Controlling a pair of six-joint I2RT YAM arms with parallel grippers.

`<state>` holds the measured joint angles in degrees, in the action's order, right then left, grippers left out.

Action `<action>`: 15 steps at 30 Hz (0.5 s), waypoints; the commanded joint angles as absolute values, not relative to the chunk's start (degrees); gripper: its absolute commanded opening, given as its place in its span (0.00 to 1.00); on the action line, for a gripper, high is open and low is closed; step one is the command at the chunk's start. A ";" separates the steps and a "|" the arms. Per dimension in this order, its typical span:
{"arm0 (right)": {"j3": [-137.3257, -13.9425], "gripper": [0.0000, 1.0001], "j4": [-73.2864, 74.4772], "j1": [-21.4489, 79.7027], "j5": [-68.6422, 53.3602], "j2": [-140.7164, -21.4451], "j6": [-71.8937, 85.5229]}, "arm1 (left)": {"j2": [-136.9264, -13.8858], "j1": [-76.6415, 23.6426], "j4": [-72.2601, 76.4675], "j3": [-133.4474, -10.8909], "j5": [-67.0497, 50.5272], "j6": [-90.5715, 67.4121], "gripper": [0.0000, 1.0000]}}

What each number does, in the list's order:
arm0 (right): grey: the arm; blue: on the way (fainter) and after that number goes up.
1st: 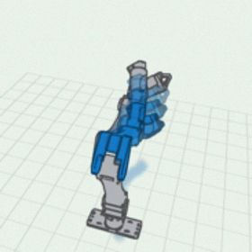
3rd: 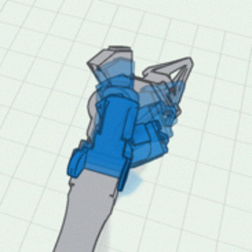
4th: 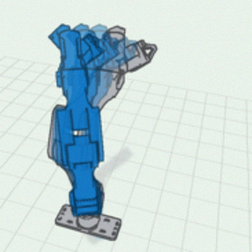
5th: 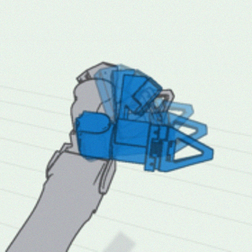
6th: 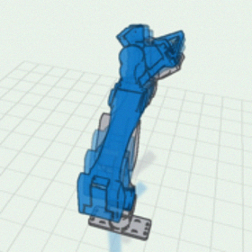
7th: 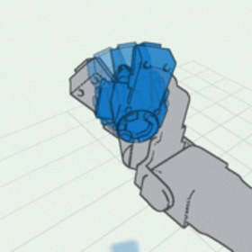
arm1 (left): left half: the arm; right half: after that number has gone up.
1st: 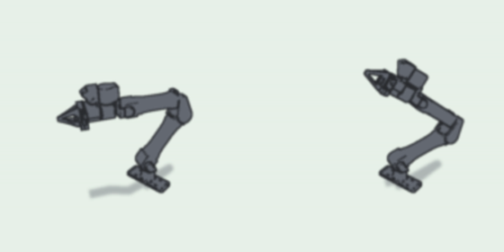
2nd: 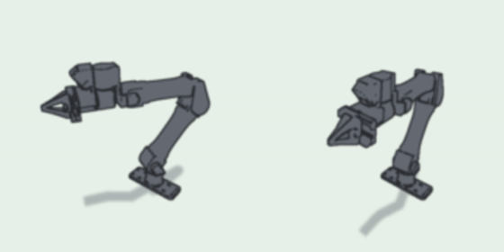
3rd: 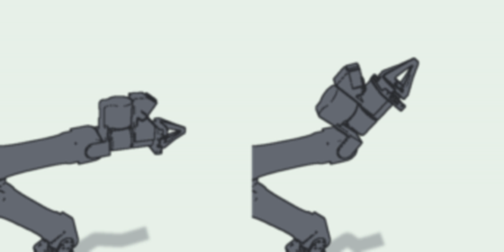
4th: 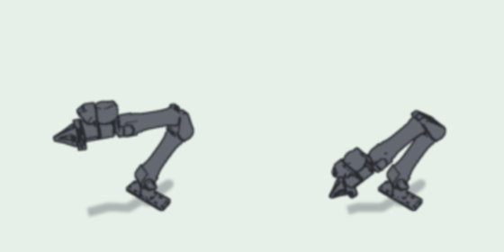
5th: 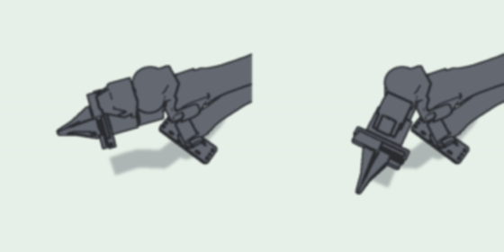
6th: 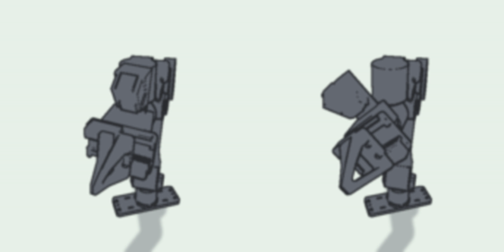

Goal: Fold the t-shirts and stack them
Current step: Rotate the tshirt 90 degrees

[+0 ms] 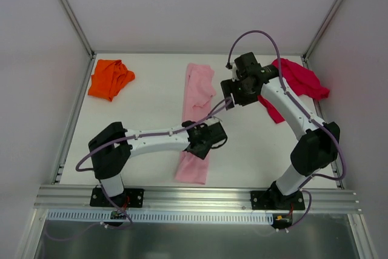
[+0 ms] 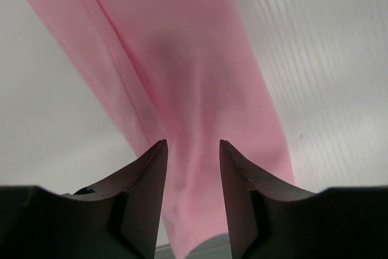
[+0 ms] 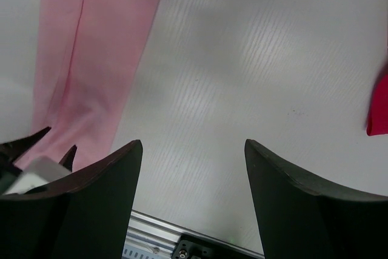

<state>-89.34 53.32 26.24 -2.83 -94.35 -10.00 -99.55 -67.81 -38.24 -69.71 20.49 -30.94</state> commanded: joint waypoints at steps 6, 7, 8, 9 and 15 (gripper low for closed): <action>-87.89 0.72 53.00 26.63 -1.85 -88.33 -10.81 | -112.83 -52.59 -40.76 -102.26 15.74 -17.94 0.44; -87.54 0.73 53.00 26.63 -1.76 -87.55 -10.72 | -118.07 -51.51 -42.96 -106.31 15.56 -17.58 0.44; -87.28 0.73 53.00 26.63 -1.58 -87.28 -10.81 | -120.56 -50.46 -46.63 -113.92 15.73 -16.88 0.44; -87.36 0.73 53.17 26.63 -1.41 -87.01 -10.98 | -122.50 -49.58 -48.06 -117.13 15.99 -16.44 0.44; -86.40 0.73 53.44 26.72 -0.79 -84.38 -11.42 | -130.51 -44.74 -51.32 -124.54 14.94 -16.61 0.46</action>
